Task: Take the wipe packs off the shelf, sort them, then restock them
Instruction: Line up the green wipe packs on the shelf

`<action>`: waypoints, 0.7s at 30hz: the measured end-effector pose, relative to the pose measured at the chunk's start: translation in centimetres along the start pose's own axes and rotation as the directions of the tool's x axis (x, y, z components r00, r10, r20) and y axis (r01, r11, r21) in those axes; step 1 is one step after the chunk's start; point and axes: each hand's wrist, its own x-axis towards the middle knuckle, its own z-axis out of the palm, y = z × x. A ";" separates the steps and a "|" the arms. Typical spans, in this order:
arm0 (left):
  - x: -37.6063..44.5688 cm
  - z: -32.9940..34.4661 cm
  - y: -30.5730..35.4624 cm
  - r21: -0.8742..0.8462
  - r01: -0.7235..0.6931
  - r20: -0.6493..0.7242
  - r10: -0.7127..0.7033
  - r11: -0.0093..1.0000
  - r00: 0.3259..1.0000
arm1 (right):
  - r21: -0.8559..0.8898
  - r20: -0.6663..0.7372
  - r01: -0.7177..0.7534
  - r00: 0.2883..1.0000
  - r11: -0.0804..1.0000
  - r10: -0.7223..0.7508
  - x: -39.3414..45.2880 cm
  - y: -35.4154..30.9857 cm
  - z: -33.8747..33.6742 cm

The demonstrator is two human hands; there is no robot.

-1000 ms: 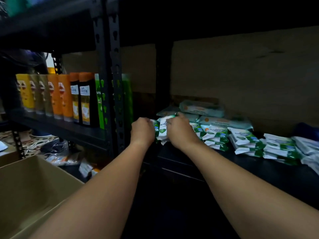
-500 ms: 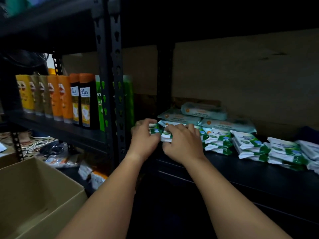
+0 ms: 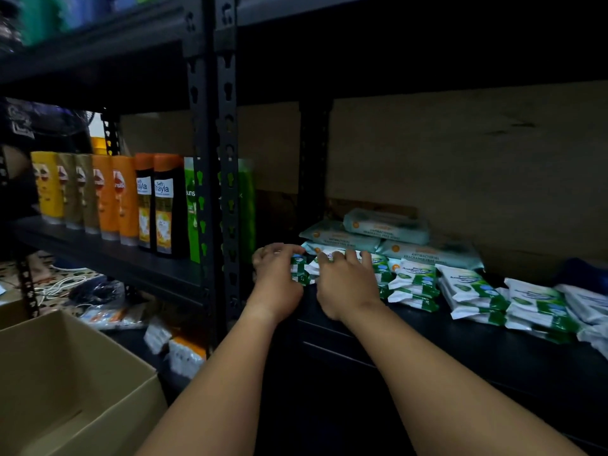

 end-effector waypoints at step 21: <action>3.9 1.0 -1.1 0.166 -0.075 0.147 0.051 0.983 0.988 | 0.094 -0.039 -0.141 0.989 0.985 0.146 -0.3 0.2 0.1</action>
